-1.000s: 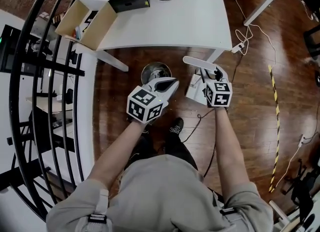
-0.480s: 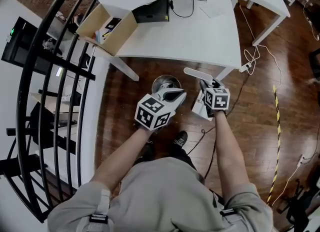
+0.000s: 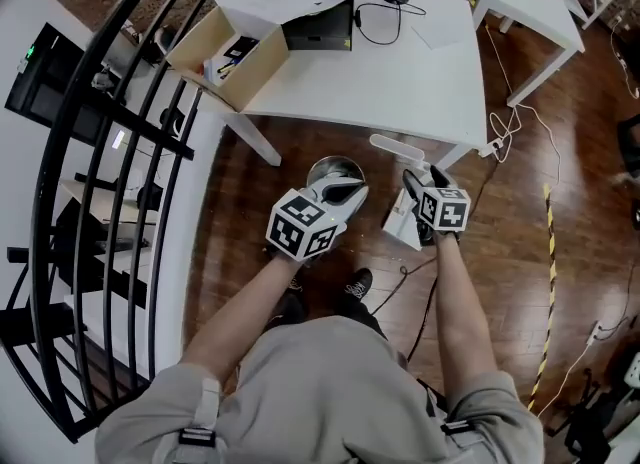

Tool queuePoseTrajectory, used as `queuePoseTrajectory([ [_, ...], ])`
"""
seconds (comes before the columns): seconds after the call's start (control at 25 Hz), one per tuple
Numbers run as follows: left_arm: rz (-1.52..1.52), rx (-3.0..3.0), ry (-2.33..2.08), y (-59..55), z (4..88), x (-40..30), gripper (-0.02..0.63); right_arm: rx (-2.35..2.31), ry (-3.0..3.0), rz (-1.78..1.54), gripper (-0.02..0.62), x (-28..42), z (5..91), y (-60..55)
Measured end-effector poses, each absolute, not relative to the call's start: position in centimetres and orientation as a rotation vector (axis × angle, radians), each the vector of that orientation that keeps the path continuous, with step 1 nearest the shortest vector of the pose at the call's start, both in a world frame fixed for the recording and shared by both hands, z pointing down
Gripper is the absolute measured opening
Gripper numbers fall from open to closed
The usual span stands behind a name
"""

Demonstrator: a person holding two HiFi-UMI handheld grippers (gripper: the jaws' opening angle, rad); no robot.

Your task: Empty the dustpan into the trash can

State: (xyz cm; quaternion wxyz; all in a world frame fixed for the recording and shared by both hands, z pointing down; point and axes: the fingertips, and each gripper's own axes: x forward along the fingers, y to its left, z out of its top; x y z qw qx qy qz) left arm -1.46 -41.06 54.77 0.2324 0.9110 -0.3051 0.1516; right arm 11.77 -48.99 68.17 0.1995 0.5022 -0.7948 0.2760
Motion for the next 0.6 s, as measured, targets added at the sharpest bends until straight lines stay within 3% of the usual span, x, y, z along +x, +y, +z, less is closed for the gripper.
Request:
queuePoseTrajectory([
  [0.16, 0.405, 2.533, -0.805, -41.3, 54.3, -1.5, 0.005, 1.492, -2.259, 0.707, 0.271, 13.1, 64.9, -46.7],
  [0.44, 0.343, 2.615, -0.752, -41.3, 51.3, -1.1, 0.005, 1.723, -2.444, 0.545, 0.049, 13.0, 53.3, -44.4],
  [0.6, 0.28, 2.669, -0.726, -41.2, 48.8, -1.6, 0.005, 1.735, -2.487, 0.371, 0.0, 10.3, 47.8, -43.9],
])
